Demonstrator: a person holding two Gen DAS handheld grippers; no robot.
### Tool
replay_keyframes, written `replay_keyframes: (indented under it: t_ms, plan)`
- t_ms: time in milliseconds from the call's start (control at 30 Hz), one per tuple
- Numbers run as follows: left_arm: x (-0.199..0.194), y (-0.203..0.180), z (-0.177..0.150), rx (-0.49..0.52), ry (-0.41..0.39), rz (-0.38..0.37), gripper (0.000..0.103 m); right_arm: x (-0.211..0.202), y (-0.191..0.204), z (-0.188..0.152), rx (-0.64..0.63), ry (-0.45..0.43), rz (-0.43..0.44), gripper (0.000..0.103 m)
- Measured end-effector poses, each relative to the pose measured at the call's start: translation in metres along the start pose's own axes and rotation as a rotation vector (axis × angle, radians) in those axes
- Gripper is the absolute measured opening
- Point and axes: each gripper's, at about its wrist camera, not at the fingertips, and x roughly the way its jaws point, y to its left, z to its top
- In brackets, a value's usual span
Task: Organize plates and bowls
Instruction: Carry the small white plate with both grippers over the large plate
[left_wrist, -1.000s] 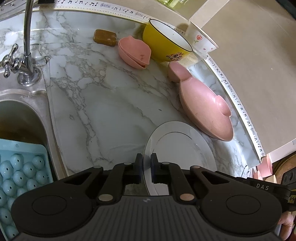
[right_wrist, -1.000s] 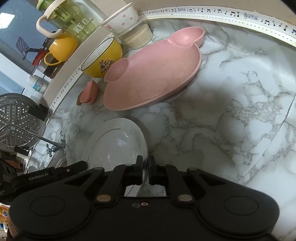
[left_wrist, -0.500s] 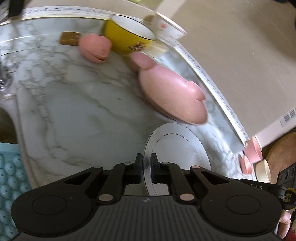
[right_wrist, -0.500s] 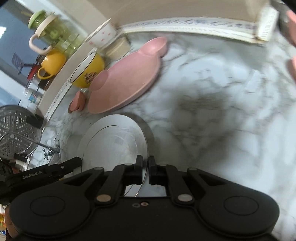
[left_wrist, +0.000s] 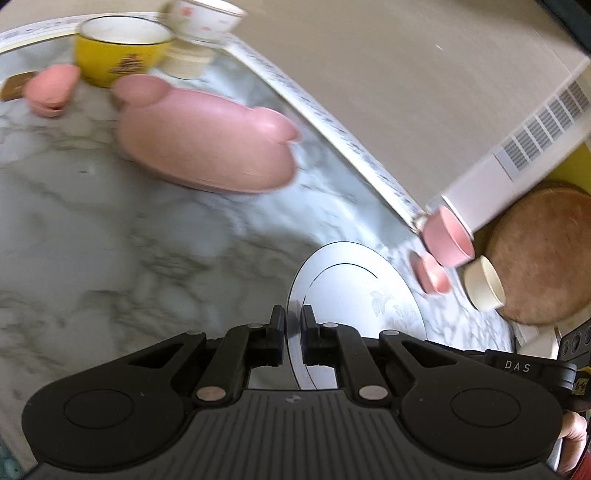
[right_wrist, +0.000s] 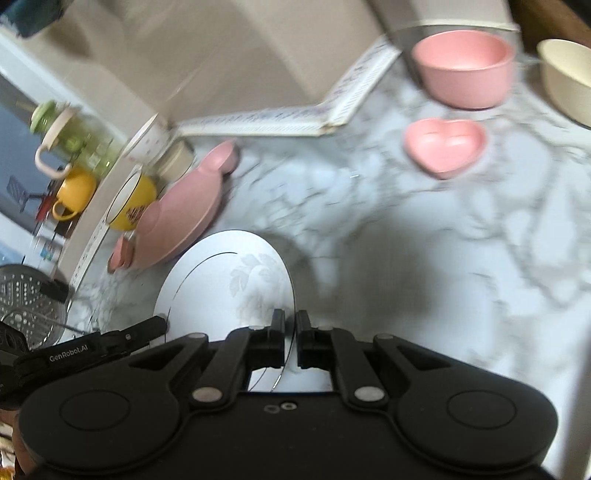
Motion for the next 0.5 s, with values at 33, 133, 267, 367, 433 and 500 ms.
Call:
replay_keyframes:
  t_ms: [33,133,267,367,433,500]
  plan:
    - [0.003,-0.007,-0.001,0.012,0.007,-0.009,0.008,-0.005,-0.005,-0.001,0.010,-0.010,-0.004,0.006]
    - [0.011,-0.026,-0.005,0.045,0.025,-0.032,0.008,-0.023,-0.022,-0.006,0.043,-0.040,-0.017,0.006]
    - [0.020,-0.053,-0.014,0.084,0.048,-0.062,0.008,-0.047,-0.046,-0.012,0.081,-0.075,-0.036,0.006]
    - [0.027,-0.072,-0.021,0.116,0.067,-0.081,0.008,-0.066,-0.061,-0.016,0.103,-0.105,-0.048,0.006]
    - [0.032,-0.085,-0.026,0.135,0.082,-0.093,0.008,-0.079,-0.072,-0.019,0.125,-0.123,-0.055,0.006]
    - [0.036,-0.098,-0.032,0.155,0.095,-0.110,0.008,-0.092,-0.084,-0.022,0.147,-0.143,-0.063,0.006]
